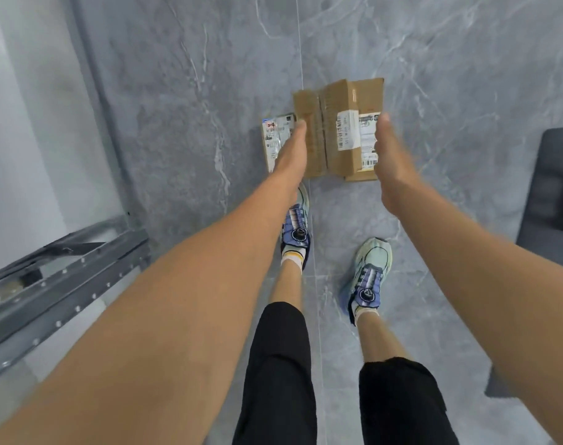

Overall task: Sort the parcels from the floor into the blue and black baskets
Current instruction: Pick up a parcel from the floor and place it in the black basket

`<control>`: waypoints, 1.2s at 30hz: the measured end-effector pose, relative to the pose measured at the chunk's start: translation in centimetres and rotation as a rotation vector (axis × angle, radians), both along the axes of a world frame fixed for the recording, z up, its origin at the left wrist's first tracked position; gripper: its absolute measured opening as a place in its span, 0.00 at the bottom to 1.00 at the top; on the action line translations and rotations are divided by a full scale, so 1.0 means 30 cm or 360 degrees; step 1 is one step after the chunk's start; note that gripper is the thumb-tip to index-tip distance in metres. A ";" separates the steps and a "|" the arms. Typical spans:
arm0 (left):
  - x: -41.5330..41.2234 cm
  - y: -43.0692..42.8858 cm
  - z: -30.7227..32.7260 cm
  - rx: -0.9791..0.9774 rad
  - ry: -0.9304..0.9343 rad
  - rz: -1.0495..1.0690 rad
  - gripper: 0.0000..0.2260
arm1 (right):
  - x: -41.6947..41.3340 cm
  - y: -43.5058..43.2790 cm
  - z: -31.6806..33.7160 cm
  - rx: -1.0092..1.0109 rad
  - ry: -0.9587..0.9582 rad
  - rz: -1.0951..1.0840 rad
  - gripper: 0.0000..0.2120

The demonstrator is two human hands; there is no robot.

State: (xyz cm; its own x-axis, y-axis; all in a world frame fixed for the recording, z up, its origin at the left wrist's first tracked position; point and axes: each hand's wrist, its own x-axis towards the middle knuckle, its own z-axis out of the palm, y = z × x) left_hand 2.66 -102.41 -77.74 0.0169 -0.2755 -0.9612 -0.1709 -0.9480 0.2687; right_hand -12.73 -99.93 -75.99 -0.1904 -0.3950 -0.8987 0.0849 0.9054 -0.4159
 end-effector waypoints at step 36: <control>0.138 0.007 1.299 -0.1009 0.0289 0.0650 0.22 | 0.152 -0.203 1.179 -0.0948 -0.0217 0.0554 0.29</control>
